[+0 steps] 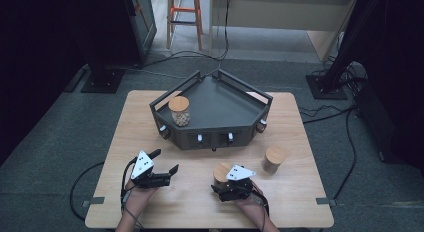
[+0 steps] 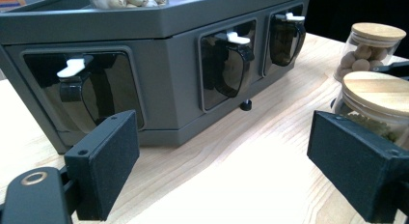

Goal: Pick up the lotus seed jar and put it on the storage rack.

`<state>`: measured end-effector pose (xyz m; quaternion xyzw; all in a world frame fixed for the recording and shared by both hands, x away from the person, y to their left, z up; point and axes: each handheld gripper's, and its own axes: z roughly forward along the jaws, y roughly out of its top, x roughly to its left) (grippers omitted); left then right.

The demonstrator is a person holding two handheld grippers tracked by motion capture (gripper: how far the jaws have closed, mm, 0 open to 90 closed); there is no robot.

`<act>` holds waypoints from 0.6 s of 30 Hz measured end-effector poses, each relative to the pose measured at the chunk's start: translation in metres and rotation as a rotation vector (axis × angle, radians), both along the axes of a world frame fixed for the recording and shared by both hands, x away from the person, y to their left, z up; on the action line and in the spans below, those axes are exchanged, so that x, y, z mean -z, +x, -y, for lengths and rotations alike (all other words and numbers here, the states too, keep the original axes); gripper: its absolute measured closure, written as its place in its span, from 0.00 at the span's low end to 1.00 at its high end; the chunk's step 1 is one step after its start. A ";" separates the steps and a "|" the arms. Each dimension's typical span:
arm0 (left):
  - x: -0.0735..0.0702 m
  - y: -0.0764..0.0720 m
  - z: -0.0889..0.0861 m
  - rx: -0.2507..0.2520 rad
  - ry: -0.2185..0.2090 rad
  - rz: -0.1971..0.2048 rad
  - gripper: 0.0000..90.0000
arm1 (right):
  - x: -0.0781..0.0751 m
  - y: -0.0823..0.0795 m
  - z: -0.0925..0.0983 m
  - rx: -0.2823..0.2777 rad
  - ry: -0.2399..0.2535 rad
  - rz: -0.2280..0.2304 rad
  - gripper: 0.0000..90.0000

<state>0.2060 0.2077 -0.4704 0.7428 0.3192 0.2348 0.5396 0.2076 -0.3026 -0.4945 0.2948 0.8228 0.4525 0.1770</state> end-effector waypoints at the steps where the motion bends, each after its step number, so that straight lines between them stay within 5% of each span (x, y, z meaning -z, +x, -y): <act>1: 0.001 -0.001 0.000 -0.001 -0.001 -0.001 0.12 | 0.000 0.000 0.000 -0.002 0.000 0.001 0.14; 18: 0.015 -0.008 -0.002 -0.010 -0.013 -0.024 0.12 | 0.000 0.001 0.001 -0.009 0.008 -0.007 0.13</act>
